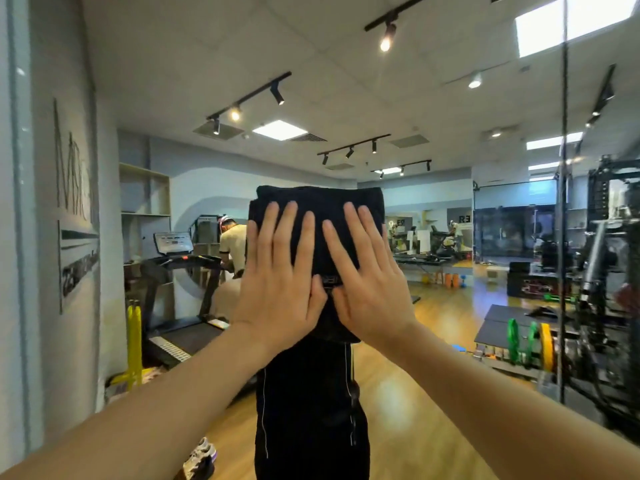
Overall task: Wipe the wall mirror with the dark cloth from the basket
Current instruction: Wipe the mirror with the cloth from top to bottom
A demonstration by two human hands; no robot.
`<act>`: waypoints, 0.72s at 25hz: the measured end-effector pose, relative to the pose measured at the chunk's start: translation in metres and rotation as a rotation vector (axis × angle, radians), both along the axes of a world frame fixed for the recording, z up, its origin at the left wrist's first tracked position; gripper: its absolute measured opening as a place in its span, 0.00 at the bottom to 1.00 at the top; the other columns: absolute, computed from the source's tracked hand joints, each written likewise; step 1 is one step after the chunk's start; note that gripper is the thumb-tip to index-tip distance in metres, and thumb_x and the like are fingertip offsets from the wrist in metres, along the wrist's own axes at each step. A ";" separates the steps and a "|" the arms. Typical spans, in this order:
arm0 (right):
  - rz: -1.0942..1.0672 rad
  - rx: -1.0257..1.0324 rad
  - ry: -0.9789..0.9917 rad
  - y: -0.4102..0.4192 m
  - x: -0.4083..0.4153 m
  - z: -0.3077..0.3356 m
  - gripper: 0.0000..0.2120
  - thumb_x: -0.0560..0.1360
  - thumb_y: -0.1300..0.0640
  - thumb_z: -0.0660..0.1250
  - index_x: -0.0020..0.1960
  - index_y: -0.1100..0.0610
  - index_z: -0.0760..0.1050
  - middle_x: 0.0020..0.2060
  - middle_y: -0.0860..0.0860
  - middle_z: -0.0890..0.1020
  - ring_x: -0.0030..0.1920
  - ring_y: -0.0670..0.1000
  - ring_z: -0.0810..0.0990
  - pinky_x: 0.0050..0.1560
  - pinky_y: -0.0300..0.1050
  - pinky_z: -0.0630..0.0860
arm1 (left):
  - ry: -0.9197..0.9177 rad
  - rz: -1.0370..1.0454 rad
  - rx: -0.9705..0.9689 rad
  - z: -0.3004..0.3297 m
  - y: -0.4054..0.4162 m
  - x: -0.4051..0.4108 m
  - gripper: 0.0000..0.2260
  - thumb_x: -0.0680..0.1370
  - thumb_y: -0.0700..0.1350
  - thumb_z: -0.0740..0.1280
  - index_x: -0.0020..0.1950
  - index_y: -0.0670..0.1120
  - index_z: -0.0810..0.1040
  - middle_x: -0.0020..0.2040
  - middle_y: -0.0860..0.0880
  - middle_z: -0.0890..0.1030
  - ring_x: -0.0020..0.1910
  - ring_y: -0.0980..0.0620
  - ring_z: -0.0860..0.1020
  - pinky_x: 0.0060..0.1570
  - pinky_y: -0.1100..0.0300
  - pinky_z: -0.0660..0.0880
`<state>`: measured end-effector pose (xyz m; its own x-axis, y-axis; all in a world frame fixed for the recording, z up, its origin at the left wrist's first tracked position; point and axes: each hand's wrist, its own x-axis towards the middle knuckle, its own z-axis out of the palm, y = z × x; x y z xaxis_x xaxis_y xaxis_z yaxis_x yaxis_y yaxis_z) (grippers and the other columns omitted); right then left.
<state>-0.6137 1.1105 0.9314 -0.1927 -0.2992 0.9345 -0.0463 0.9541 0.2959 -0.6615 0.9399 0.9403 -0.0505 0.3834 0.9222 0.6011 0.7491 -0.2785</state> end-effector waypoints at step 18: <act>0.095 0.019 0.048 -0.083 -0.038 0.094 0.29 0.83 0.48 0.52 0.82 0.57 0.61 0.82 0.61 0.58 0.84 0.61 0.49 0.82 0.65 0.49 | 0.015 0.086 0.151 0.082 -0.073 -0.025 0.31 0.81 0.49 0.54 0.81 0.37 0.55 0.80 0.35 0.55 0.81 0.36 0.52 0.75 0.33 0.60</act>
